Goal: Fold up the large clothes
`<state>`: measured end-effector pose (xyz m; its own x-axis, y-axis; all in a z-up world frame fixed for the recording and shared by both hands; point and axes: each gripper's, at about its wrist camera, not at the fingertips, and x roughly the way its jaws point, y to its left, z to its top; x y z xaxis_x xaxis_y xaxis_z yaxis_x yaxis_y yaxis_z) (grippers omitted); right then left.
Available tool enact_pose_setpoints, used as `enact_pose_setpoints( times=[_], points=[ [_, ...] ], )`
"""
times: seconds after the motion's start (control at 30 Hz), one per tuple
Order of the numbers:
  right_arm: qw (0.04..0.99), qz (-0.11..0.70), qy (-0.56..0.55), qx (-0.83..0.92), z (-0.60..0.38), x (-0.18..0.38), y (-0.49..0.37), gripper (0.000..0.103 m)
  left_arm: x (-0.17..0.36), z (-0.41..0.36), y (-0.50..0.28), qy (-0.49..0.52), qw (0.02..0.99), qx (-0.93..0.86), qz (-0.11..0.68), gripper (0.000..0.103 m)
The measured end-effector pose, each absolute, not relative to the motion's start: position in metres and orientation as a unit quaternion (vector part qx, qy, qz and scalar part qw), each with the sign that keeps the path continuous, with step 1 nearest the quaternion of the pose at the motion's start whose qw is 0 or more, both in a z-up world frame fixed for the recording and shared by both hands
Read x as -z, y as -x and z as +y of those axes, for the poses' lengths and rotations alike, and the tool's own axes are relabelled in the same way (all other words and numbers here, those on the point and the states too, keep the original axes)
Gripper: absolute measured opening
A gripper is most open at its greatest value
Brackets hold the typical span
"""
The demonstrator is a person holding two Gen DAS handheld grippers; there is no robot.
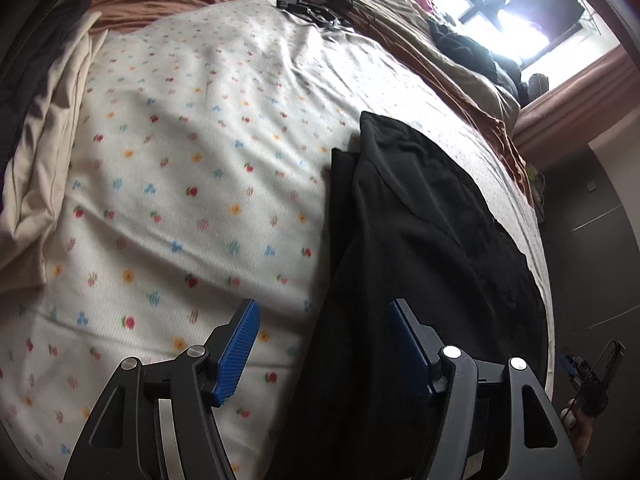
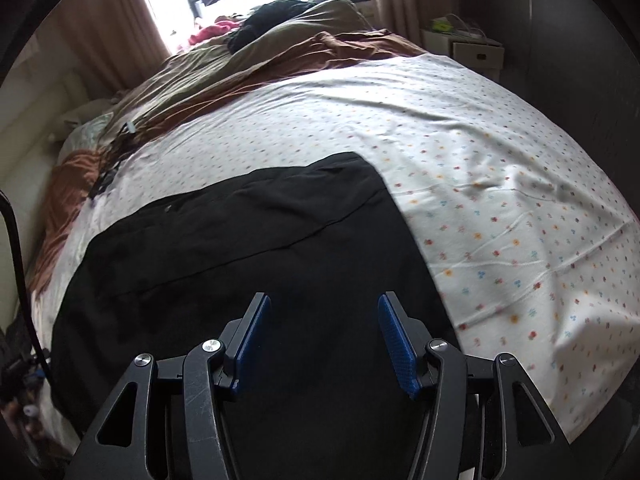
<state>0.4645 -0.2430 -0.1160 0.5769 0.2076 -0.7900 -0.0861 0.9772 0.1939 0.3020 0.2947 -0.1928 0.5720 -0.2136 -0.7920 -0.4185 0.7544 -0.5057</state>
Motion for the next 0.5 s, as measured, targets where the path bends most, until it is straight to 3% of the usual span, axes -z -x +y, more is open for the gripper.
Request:
enact_pose_setpoints(
  times=[0.5],
  points=[
    [0.862, 0.463, -0.025, -0.205, -0.136, 0.129, -0.395, 0.056, 0.208, 0.285, -0.231, 0.418, 0.786, -0.023, 0.454, 0.068]
  ],
)
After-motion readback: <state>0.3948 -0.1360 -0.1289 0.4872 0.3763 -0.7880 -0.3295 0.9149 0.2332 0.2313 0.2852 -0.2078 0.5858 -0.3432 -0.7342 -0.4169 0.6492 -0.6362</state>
